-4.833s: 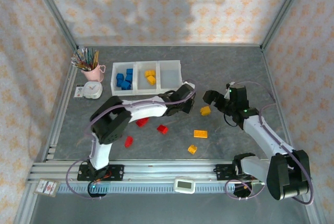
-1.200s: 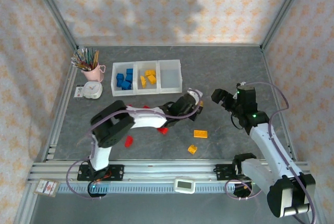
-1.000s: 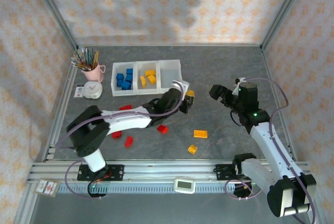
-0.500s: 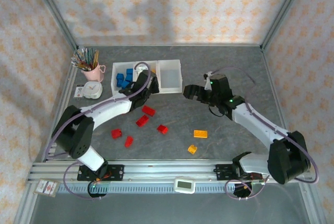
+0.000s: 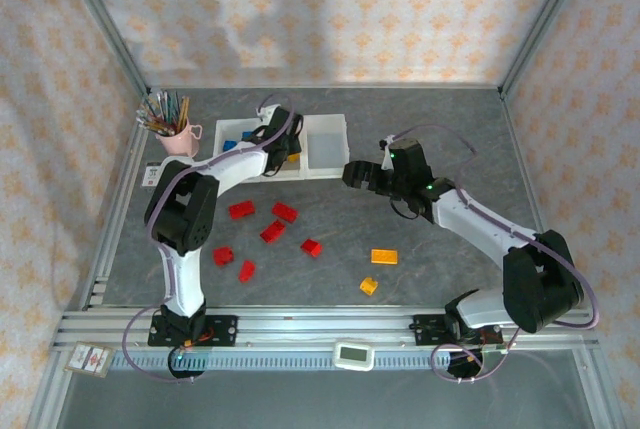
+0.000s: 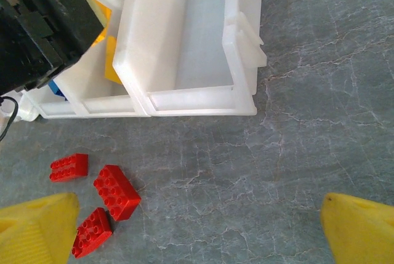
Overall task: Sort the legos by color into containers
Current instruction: Place the lego in the container, then pick up the lego from the middle-left of the table.
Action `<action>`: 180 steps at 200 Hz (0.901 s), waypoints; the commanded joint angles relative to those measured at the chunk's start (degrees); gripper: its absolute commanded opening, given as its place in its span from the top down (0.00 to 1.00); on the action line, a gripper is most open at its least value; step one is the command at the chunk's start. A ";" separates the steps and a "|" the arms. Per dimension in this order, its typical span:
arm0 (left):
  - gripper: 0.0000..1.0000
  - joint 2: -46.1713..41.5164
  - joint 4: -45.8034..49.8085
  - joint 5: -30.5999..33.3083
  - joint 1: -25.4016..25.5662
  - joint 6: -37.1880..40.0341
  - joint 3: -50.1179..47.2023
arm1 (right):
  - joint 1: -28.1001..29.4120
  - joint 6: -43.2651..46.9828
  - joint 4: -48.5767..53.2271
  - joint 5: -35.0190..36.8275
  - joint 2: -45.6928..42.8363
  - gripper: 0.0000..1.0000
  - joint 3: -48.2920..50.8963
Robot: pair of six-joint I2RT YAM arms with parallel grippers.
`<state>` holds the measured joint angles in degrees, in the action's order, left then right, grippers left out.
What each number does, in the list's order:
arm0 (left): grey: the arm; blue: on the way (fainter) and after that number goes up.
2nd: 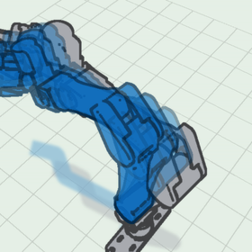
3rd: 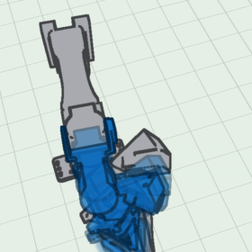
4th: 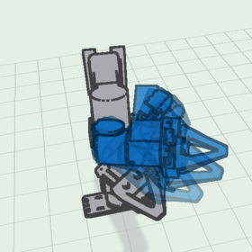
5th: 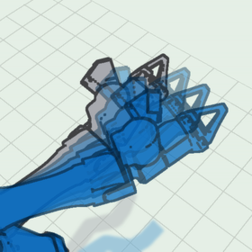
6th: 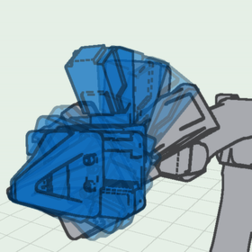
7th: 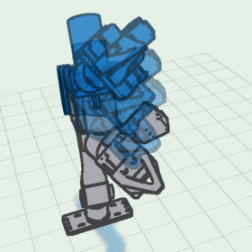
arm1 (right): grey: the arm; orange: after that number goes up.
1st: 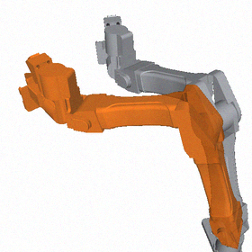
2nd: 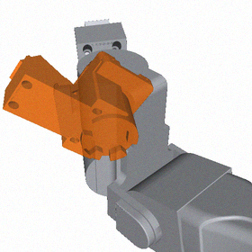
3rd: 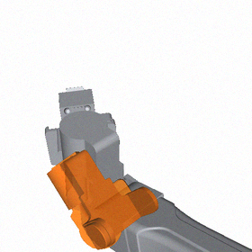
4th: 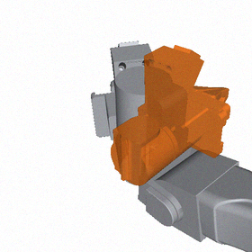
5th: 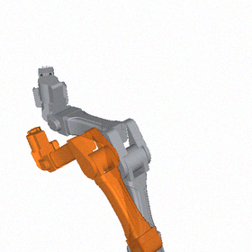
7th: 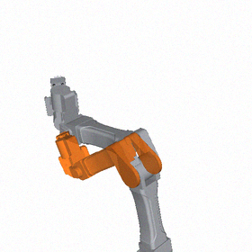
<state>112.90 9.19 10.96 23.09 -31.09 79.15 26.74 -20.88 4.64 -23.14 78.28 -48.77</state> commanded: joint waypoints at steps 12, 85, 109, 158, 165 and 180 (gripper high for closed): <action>0.45 -1.92 1.83 -1.11 -0.42 0.76 0.66 | 0.20 1.28 -0.35 3.13 -0.50 0.00 -1.22; 0.35 -17.61 -5.93 -9.56 5.73 4.40 -12.76 | -2.18 -0.60 4.64 5.48 -5.69 0.00 -0.44; 0.33 -21.57 -10.10 -15.26 10.12 7.71 -17.82 | -4.49 -1.45 8.54 5.56 -9.70 0.00 1.58; 0.30 -26.18 -20.39 -20.33 20.72 14.86 -28.96 | -6.76 -3.76 19.72 9.73 -20.11 0.00 5.20; 0.30 -26.37 -21.67 -21.32 22.15 15.60 -29.94 | -6.87 -4.50 21.35 10.17 -21.57 0.00 5.71; 0.30 -26.27 -24.96 -24.06 24.65 17.17 -31.82 | -6.86 -6.04 24.64 10.77 -24.43 0.00 6.75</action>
<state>88.23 -7.20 -7.51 44.77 -18.83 50.00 20.10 -23.88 20.84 -15.84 58.13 -43.72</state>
